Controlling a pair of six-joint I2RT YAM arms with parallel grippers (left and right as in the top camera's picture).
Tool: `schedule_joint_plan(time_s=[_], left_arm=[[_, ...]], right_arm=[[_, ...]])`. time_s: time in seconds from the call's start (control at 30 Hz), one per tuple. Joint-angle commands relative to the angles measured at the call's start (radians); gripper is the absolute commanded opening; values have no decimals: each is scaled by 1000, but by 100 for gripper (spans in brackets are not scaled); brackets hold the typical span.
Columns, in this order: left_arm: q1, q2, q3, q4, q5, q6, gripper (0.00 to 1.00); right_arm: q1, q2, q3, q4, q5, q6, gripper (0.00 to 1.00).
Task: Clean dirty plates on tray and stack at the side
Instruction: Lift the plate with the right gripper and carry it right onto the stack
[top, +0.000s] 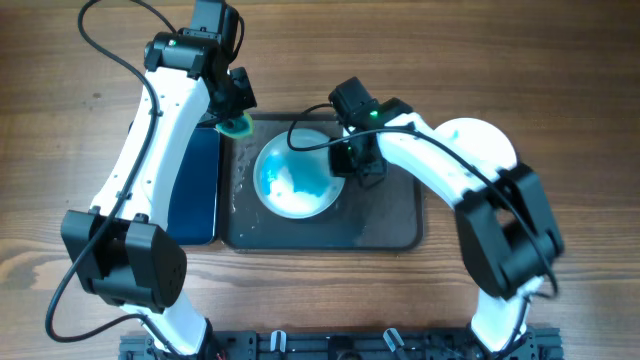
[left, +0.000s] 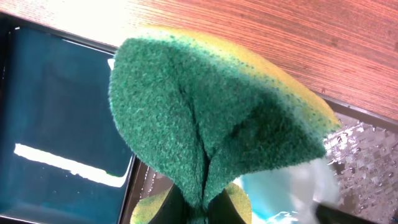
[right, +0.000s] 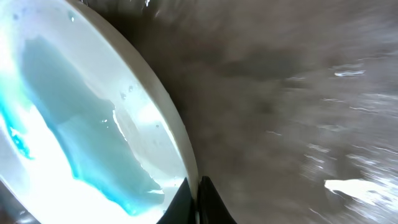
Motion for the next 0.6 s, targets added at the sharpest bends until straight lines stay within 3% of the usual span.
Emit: schedule_joint_plan(time_s=[0.0, 0.27, 0.57], left_arm=[[5, -7, 10, 15, 13, 20, 4], [5, -7, 10, 33, 13, 20, 4], [5, -7, 10, 40, 13, 20, 4]], right_arm=[[47, -144, -8, -50, 348, -9, 4], [206, -302, -8, -232, 912, 23, 4], [402, -315, -6, -362, 1300, 62, 4]])
